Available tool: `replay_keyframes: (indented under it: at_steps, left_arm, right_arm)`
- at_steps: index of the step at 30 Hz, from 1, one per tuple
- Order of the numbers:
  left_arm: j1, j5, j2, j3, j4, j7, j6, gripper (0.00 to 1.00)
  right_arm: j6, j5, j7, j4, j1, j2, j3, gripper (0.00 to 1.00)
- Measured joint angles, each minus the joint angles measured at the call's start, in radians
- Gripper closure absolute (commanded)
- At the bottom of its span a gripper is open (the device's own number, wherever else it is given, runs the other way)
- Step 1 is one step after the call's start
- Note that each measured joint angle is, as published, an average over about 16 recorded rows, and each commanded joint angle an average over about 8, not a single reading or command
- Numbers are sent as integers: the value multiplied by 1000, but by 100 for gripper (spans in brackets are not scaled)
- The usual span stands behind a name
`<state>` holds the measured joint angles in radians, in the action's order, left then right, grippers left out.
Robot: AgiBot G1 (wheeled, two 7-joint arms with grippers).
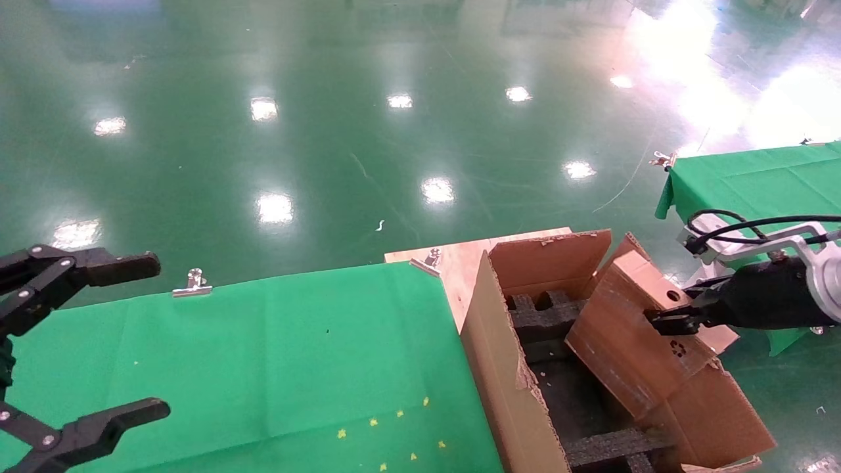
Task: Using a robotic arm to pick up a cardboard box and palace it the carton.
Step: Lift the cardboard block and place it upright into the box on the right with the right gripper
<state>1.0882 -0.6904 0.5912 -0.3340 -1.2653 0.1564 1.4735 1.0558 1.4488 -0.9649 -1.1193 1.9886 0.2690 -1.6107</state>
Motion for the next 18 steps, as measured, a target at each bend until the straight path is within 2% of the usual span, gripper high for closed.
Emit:
replay_keyframes:
  at_steps: [8,18]
  left_arm:
    - [0,0,0,0,0,0,0,0]
    - [0,0,0,0,0,0,0,0]
  right_arm:
    - [-67,183,-324,-117,-9,-14,-32,100]
    - [-67,413,-727,-211,-28,19,-67,100]
